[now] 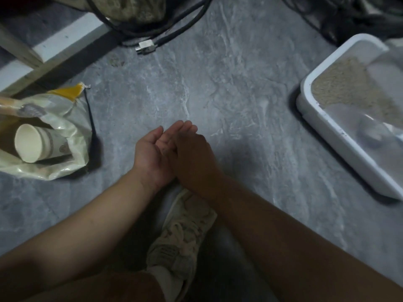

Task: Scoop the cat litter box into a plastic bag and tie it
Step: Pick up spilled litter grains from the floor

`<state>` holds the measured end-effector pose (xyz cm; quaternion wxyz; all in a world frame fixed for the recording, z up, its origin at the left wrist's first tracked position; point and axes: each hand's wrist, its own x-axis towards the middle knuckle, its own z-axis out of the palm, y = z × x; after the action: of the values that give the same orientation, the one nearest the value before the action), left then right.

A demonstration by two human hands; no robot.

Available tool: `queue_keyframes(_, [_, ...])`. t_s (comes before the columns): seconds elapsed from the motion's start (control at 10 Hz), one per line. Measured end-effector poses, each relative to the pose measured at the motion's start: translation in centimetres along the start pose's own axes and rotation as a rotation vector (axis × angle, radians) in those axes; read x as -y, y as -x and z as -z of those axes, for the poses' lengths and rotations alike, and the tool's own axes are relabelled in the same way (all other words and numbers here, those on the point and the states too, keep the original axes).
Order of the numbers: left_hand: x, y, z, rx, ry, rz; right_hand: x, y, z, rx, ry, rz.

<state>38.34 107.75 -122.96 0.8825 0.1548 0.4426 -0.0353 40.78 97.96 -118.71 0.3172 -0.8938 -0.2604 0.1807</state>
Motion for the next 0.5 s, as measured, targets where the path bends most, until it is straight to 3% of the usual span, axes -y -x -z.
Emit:
queue_keyframes(0.2, [1.0,-0.6,-4.3,0.072,-0.004,0.015,-2.0,0.3,4.1,-0.051,-0.029,-0.011])
queue_keyframes(0.5, [3.3,0.6,-14.5,0.121,-0.073,0.082,-5.2,1.2,14.8,-0.218,0.008,-0.194])
